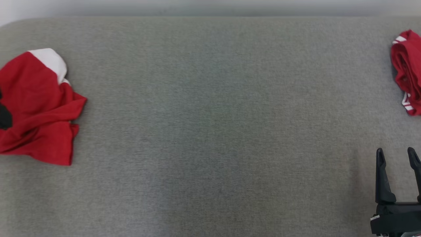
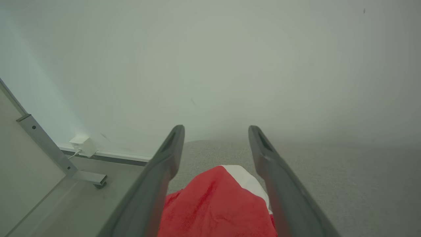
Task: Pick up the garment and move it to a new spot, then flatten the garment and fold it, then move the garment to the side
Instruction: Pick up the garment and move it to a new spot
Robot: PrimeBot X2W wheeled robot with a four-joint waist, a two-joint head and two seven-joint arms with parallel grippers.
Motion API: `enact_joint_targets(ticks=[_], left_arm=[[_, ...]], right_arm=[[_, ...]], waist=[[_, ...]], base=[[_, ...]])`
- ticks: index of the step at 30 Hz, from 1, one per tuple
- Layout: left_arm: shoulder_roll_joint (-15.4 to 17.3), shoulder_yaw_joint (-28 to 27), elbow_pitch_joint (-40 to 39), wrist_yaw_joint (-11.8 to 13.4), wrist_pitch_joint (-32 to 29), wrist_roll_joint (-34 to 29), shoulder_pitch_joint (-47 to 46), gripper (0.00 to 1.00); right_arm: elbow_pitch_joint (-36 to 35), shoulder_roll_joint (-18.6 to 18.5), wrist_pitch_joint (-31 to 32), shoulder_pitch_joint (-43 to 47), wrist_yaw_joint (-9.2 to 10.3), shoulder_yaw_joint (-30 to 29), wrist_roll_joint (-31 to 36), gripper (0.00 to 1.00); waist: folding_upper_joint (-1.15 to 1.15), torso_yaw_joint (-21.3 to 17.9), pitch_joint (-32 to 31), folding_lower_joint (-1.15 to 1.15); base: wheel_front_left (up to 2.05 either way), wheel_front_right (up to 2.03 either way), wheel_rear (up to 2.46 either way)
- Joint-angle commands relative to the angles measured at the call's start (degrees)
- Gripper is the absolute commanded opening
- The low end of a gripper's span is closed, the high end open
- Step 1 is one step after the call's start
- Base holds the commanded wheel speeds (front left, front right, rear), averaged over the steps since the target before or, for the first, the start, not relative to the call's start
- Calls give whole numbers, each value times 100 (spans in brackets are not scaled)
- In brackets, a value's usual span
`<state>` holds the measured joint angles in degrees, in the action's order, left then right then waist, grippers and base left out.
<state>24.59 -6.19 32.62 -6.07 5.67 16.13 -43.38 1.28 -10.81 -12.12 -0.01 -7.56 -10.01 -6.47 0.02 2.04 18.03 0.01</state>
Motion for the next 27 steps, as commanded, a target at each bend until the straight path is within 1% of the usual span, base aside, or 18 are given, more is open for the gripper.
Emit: enact_joint_targets(ticks=[1,4,7,13,14,16,19,23,27], left_arm=[[39,43,179,-18,-65,15,-111,100],[133,134,624,-45,-23,10,-225,100],[99,244,1120,-86,-57,98,-290,100],[79,429,2130,-127,-477,395,-400,100],[79,429,2130,-127,-477,395,-400,100],[93,509,2378,-133,-656,521,-450,100],[106,731,2630,-134,-1029,741,-524,100],[78,877,2910,-133,-1521,1144,-549,100],[110,1050,3044,-134,-1638,1387,-547,100]], right_arm=[[-33,-32,9,-58,12,-17,4,100],[-82,-77,55,-83,12,-5,38,100],[-120,-122,114,-109,12,20,47,100],[-206,-180,191,-107,12,47,41,100],[-206,-180,191,-107,12,47,41,100],[-228,-183,216,-98,12,69,43,100],[-240,-206,231,-102,12,71,21,100],[-221,-215,236,-147,12,94,-6,100],[-197,-212,222,-203,12,128,-23,100]], waist=[[-2,-305,309,-1],[-2,-293,308,-1],[-2,-273,302,-1],[-2,-269,265,-1],[-2,-269,265,-1],[-2,-282,256,-1],[-2,-296,257,-1],[-2,-323,270,-1],[-2,-357,296,-1]], base=[[0,0,0],[0,0,0],[0,0,0],[0,0,0],[0,0,0],[0,0,0],[0,0,0],[0,0,0],[0,0,0]])
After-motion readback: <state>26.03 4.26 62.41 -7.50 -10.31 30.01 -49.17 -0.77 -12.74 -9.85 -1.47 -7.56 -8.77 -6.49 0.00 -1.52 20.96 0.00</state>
